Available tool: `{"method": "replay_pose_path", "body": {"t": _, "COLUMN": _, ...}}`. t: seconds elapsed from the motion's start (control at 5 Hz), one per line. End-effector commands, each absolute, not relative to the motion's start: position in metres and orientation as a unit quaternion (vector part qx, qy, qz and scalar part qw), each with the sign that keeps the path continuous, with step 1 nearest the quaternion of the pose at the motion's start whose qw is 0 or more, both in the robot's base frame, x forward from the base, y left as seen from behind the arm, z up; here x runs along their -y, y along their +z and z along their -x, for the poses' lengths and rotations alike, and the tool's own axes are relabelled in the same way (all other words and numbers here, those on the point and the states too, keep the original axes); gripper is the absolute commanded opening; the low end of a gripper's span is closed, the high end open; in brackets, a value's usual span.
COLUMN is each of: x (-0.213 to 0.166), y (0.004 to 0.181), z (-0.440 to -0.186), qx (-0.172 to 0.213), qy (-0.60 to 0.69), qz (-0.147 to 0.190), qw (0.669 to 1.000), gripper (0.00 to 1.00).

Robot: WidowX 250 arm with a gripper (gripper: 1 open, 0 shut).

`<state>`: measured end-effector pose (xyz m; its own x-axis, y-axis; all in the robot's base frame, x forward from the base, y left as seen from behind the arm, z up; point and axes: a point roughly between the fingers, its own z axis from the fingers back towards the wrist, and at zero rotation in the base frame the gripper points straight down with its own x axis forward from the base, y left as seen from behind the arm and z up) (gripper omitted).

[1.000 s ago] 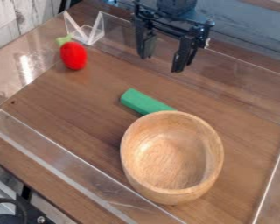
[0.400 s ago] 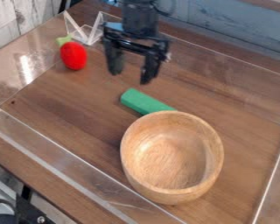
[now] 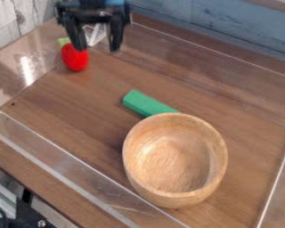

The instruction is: Move the red object to the right side of the table

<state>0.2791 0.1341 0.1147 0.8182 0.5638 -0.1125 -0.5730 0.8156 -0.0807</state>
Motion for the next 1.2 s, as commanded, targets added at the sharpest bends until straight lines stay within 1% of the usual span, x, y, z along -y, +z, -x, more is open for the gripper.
{"method": "replay_pose_path", "body": {"t": 0.0, "x": -0.172, "y": 0.126, "z": -0.290, "qx": -0.001, "qy": 0.389, "qz": 0.061, "qw": 0.919, "gripper": 1.00}}
{"method": "replay_pose_path", "body": {"t": 0.2, "x": -0.195, "y": 0.121, "z": -0.300, "qx": 0.006, "qy": 0.468, "qz": 0.076, "qw": 0.880, "gripper": 1.00}}
{"method": "replay_pose_path", "body": {"t": 0.6, "x": -0.195, "y": 0.123, "z": -0.321, "qx": -0.002, "qy": 0.468, "qz": 0.089, "qw": 0.879, "gripper": 1.00}}
{"method": "replay_pose_path", "body": {"t": 1.0, "x": -0.214, "y": 0.098, "z": -0.323, "qx": -0.016, "qy": 0.445, "qz": 0.097, "qw": 0.890, "gripper": 1.00}}
